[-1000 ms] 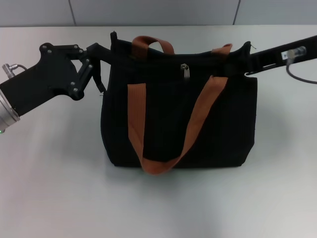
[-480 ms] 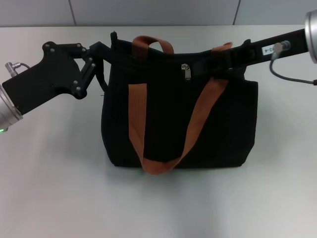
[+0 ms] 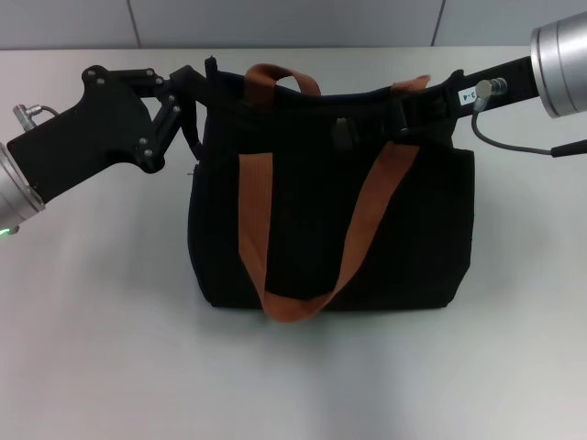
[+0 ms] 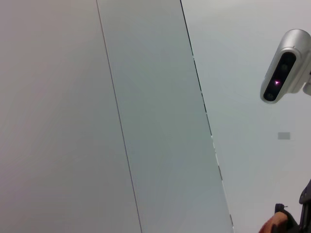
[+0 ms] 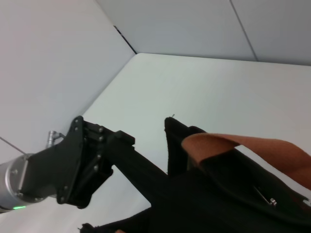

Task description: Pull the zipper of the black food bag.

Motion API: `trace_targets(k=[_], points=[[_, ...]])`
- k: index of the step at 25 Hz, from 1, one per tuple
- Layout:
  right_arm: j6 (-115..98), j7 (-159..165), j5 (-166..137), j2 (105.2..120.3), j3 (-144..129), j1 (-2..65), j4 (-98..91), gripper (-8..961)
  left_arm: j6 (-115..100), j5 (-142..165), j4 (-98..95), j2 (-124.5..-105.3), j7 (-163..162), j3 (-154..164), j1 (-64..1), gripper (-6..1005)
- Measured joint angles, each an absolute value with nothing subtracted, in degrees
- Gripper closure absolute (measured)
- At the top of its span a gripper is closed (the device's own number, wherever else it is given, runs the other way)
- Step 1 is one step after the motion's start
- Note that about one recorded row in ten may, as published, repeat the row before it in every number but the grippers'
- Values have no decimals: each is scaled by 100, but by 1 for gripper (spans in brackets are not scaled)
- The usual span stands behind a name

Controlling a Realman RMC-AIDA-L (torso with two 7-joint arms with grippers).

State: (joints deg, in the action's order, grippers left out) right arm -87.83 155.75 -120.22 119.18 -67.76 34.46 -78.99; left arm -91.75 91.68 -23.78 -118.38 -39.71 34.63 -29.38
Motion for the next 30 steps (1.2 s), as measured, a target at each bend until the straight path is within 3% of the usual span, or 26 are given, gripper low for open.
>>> trace_targets(k=[14, 30], points=[[-8801, 15675, -12341, 11917, -6796, 3377, -8243, 601, -9245, 9157, -2382, -11839, -4036, 3462, -2991, 969], [-8263, 15635, -11733, 11953, -7142, 3574, -7398, 600, -9532, 9155, -2382, -11831, -4061, 3480, -2970, 968]])
